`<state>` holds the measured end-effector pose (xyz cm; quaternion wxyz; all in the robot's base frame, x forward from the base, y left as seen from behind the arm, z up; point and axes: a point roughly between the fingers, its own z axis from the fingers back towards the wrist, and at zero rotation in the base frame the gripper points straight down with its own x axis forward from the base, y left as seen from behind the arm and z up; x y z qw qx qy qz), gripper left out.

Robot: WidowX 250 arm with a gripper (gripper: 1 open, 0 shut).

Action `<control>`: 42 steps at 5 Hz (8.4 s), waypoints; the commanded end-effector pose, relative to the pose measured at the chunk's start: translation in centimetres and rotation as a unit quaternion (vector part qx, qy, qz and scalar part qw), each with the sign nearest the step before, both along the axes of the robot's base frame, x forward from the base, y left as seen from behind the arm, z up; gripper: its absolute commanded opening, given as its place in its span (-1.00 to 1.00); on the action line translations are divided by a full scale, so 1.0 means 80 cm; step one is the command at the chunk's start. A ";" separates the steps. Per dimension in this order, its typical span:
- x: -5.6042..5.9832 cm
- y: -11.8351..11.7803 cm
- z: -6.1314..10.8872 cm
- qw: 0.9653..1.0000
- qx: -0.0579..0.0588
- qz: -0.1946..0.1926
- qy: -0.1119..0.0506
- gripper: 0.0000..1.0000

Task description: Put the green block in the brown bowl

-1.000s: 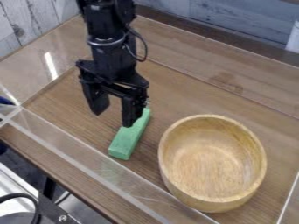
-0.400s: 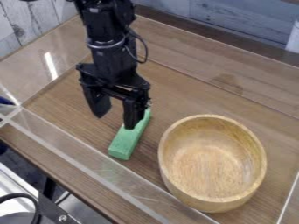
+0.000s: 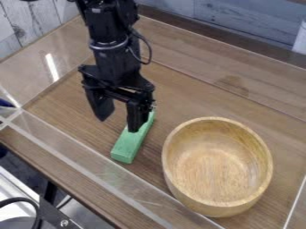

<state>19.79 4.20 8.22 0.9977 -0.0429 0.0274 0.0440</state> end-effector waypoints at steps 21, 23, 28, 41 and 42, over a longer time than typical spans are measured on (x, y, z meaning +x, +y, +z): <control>0.004 -0.016 -0.036 1.000 -0.015 -0.001 -0.006 -1.00; 0.002 -0.016 -0.037 1.000 -0.016 -0.003 -0.004 -1.00; 0.002 -0.021 -0.018 1.000 -0.027 -0.001 0.000 -1.00; 0.032 -0.167 0.005 0.995 -0.065 -0.073 -0.013 -1.00; 0.032 -0.164 0.007 0.995 -0.067 -0.072 -0.014 -1.00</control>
